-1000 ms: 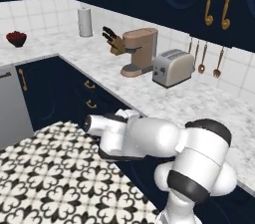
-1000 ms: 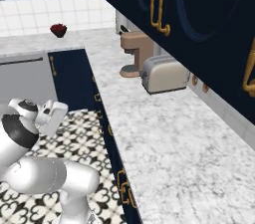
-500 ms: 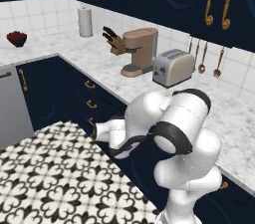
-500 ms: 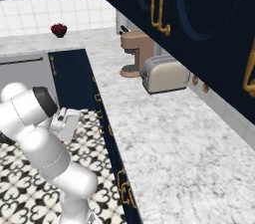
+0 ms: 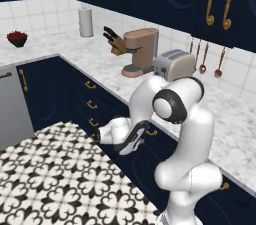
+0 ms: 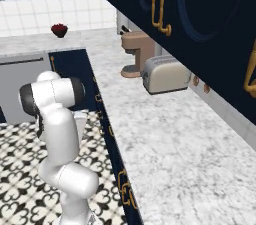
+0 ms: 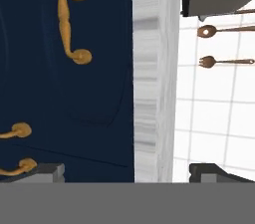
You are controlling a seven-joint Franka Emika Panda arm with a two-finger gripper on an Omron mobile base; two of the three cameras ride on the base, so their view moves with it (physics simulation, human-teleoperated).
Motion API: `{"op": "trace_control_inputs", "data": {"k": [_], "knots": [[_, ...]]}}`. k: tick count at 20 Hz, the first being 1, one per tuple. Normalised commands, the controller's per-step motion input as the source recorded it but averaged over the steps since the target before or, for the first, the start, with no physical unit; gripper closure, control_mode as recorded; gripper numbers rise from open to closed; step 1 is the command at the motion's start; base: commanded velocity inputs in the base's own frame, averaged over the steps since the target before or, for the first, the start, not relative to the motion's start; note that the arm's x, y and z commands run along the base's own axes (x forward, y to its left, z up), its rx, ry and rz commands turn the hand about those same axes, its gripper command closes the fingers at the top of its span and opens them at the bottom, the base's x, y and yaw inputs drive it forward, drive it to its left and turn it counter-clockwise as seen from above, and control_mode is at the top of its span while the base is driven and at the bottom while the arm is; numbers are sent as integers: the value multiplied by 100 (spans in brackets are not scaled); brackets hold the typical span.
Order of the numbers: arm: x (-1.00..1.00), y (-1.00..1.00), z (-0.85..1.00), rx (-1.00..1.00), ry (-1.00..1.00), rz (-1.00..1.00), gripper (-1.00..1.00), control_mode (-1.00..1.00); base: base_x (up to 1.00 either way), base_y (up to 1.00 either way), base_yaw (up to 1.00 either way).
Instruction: Take a straw from the drawer in front and place it inside the glass cup on the dining counter.
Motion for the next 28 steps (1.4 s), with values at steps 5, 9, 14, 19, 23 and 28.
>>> {"op": "trace_control_inputs", "data": {"k": [5, 9, 14, 19, 23, 28], "knots": [[44, -30, -26, -1, 0, 0, -100, -100, 0, 0, 0], [53, -33, -22, 0, 0, 0, -100, -100, 0, 0, 0], [39, -32, -26, 0, 0, 0, -100, -100, 0, 0, 0], [27, -27, -25, 0, 0, 0, -100, -100, 0, 0, 0], [29, -7, -31, 0, 0, 0, -100, -100, 0, 0, 0], [32, -4, -33, 0, -1, 0, -100, -100, 0, 0, 0]]}}
